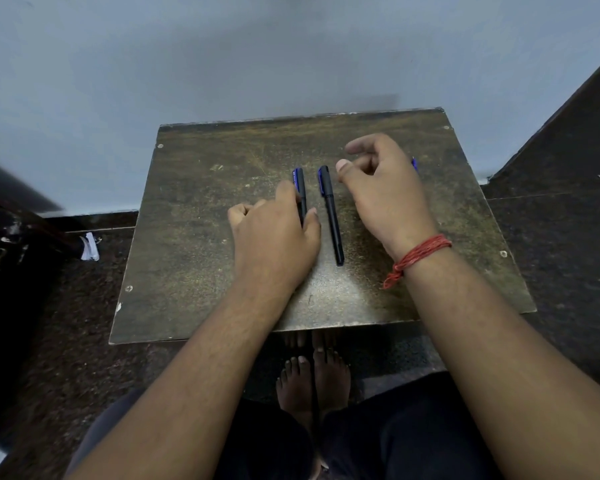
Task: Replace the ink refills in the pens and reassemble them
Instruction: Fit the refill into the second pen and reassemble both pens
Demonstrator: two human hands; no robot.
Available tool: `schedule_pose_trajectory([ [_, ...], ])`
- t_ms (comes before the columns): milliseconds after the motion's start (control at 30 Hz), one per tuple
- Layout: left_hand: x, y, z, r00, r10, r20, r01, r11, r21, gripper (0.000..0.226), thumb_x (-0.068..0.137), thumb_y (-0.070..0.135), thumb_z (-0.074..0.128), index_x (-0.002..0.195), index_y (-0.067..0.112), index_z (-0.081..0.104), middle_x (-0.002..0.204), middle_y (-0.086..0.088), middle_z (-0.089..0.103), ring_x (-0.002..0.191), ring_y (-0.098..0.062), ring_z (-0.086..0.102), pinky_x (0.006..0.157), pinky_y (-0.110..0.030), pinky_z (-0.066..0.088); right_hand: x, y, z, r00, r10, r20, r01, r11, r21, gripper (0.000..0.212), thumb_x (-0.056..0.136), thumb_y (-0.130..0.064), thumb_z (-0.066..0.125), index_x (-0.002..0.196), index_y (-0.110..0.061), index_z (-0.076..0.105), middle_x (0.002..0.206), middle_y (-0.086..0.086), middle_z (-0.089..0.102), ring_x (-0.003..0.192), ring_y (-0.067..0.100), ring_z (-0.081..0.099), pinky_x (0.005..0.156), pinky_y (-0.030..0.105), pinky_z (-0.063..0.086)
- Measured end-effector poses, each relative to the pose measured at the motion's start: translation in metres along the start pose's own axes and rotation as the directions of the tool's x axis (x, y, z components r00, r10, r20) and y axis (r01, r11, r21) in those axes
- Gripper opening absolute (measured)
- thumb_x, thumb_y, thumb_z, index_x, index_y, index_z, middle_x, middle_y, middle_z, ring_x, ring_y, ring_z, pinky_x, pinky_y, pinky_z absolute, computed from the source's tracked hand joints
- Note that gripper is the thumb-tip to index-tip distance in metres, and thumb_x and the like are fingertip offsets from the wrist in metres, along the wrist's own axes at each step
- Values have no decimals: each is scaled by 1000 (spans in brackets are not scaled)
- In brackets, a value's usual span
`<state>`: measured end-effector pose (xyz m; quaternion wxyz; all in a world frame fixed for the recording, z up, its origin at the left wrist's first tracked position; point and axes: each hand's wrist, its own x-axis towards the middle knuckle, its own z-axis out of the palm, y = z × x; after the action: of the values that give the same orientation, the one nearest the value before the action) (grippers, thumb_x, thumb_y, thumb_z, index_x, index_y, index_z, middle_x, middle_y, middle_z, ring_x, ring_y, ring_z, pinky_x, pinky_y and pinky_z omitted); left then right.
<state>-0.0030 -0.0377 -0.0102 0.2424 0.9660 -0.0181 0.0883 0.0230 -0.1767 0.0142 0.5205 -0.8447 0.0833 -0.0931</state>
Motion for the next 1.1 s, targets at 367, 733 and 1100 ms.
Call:
schedule_pose_trajectory([
  [367, 11, -27, -26, 986, -84, -145, 67, 990, -122, 31, 100, 37, 52, 123, 18, 61, 106, 7, 65, 110, -21, 57, 108, -51, 30, -34, -25, 13, 965, 51, 259, 134, 751, -647, 62, 93, -52, 60, 135, -10, 44, 136, 12, 43, 118, 30, 55, 96, 39, 47],
  [733, 12, -46, -54, 980, -173, 94, 177, 983, -39, 63, 107, 46, 35, 164, 21, 19, 174, 0, 18, 161, -27, 6, 125, -63, -5, -51, -38, 62, 962, -13, 271, 189, 749, -635, 39, 94, -11, 62, 128, -4, 45, 128, 17, 45, 100, 31, 61, 73, 32, 41],
  [1100, 12, -51, -56, 969, -198, 150, 205, 978, -35, 62, 109, 45, 30, 164, 21, 16, 175, 0, 11, 162, -26, 1, 126, -61, -6, -50, -44, 77, 957, -32, 287, 200, 790, -580, 38, 95, -20, 58, 129, -7, 45, 128, 16, 46, 102, 33, 62, 82, 41, 53],
])
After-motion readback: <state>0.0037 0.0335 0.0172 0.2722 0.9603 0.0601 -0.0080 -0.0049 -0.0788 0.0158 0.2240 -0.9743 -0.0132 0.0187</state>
